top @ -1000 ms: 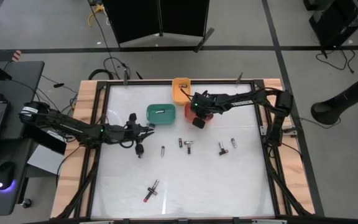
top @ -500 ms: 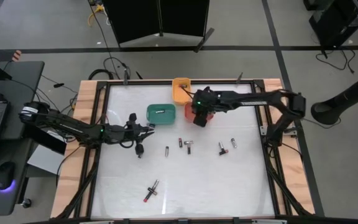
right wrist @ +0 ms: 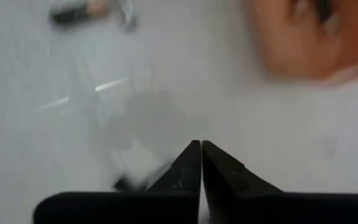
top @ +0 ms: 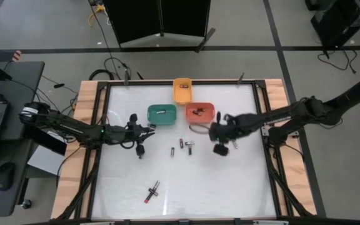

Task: Sort batteries
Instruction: Put the silver battery into the green bin

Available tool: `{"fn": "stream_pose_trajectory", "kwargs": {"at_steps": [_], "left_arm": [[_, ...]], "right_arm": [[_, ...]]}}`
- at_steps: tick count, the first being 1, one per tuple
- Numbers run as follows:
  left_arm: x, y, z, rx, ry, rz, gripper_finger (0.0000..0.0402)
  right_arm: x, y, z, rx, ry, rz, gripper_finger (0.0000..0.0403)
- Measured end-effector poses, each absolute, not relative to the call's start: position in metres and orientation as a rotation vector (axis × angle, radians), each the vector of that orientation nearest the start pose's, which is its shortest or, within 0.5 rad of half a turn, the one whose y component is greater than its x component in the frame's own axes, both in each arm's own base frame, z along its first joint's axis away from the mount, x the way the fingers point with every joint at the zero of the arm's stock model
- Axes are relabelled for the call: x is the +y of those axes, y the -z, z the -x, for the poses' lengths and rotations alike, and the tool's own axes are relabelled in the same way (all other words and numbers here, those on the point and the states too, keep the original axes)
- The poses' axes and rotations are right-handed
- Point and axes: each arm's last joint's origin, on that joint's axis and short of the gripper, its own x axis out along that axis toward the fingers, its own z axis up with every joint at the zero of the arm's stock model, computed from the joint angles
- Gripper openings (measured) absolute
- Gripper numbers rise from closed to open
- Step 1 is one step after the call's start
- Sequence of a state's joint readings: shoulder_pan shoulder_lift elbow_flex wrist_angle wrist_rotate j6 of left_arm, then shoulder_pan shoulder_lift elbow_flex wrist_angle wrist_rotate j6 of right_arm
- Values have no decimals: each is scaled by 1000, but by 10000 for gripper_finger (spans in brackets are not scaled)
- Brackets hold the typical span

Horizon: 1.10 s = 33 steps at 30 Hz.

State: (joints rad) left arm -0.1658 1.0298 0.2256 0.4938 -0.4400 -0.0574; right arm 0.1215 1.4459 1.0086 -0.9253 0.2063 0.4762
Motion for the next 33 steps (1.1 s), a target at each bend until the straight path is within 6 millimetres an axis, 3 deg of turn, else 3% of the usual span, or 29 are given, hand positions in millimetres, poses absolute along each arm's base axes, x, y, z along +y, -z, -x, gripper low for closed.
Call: {"fn": "stream_pose_trajectory", "kwargs": {"at_steps": [7, 14, 19, 27, 33], "left_arm": [[-19, -166, -186, 289, -280, -36, 59], [-19, -166, -186, 295, -280, -38, 59], [-19, -165, -186, 305, -281, -41, 59], [-19, -164, -185, 310, -281, -40, 60], [-18, -163, -185, 326, -281, -45, 60]], "right_arm": [[57, -191, -227, 1384, 351, -145, 72], [62, -174, -215, 1430, 317, -87, 118], [57, -171, -213, 1439, 368, -125, 150], [27, -170, -205, 1509, 672, -340, 162], [16, -147, -198, 1514, 666, -474, 162]]}}
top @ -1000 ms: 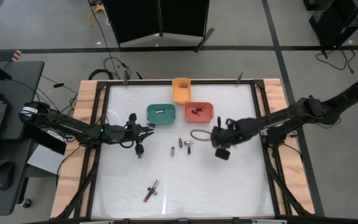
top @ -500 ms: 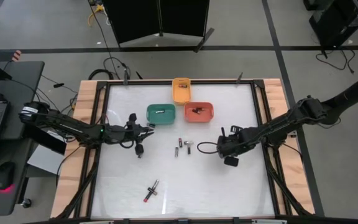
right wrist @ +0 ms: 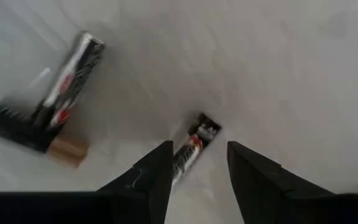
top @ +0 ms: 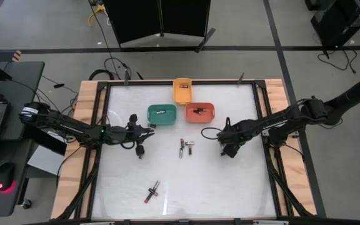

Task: Sort batteries
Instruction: Put the silver battery into the green bin

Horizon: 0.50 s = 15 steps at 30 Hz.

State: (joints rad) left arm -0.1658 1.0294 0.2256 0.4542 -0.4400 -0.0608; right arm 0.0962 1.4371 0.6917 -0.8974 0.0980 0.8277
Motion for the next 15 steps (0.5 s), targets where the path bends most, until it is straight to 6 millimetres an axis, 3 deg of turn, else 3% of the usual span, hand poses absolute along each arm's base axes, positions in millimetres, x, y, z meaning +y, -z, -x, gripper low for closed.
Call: {"fn": "stream_pose_trajectory", "kwargs": {"at_steps": [7, 15], "left_arm": [[-18, -163, -185, 321, -283, -32, 60], [-19, -165, -186, 289, -288, 9, 60]], "right_arm": [[11, -133, -189, 1491, 720, -552, 149], [17, -139, -189, 1432, 614, -475, 56]]}}
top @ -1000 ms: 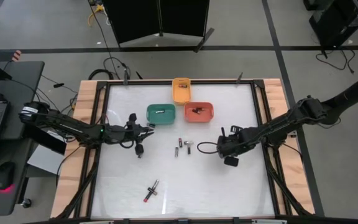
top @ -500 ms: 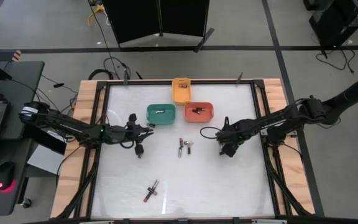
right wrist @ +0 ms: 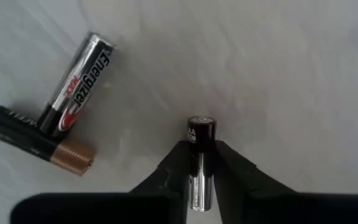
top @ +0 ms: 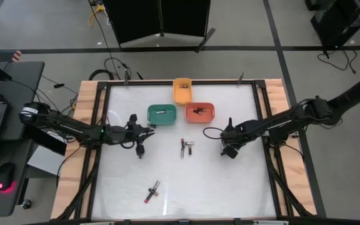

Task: Sort batteries
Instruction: Put the silver battery into the green bin

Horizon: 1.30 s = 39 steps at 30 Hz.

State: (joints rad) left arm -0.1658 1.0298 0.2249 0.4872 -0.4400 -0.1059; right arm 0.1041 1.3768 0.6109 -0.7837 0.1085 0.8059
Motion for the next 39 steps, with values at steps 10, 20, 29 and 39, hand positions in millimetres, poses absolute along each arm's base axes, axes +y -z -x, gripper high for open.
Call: {"fn": "stream_pose_trajectory", "kwargs": {"at_steps": [10, 20, 29, 39], "left_arm": [[-23, -166, -203, 143, -231, 72, 49], [-29, -162, -225, -123, -81, 69, 8], [-37, -164, -255, -138, 29, 70, 73], [-42, -170, -267, -139, 98, 47, 197]], "right_arm": [[29, -170, -184, 1136, 578, -316, 56], [62, -210, -240, 448, 312, -93, 56], [80, -195, -291, 195, 140, 54, 56], [92, -184, -324, 222, 125, 134, 56]]}}
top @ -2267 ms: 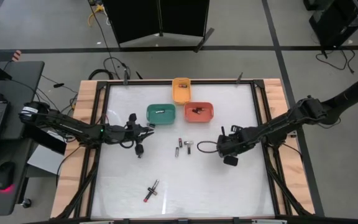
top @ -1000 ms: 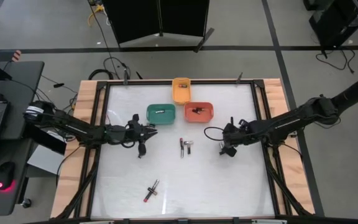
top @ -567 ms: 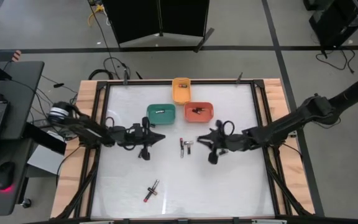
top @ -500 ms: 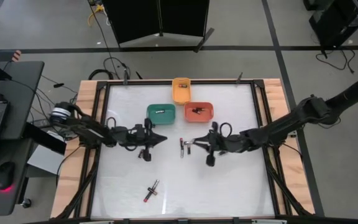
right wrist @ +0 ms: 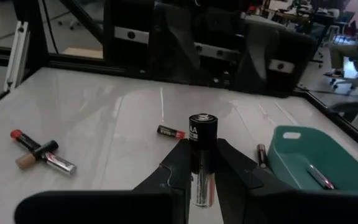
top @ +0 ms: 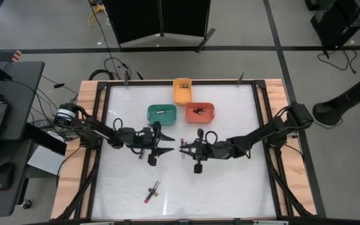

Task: Sort batteries
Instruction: Put the silver battery into the green bin

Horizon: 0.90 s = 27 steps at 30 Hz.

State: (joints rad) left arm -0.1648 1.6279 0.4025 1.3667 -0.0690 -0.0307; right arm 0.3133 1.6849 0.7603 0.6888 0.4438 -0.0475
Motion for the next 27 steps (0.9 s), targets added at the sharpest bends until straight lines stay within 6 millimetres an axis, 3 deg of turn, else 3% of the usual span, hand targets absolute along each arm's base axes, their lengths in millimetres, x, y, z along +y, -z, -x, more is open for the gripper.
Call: {"fn": "stream_pose_trajectory", "kwargs": {"at_steps": [13, 27], "left_arm": [[-49, -169, -272, -83, 119, 9, 252], [-54, -184, -288, -108, 159, 16, 254]], "right_arm": [[106, -202, -330, 57, 104, 190, 56], [103, -211, -331, -22, 125, 191, 56]]}}
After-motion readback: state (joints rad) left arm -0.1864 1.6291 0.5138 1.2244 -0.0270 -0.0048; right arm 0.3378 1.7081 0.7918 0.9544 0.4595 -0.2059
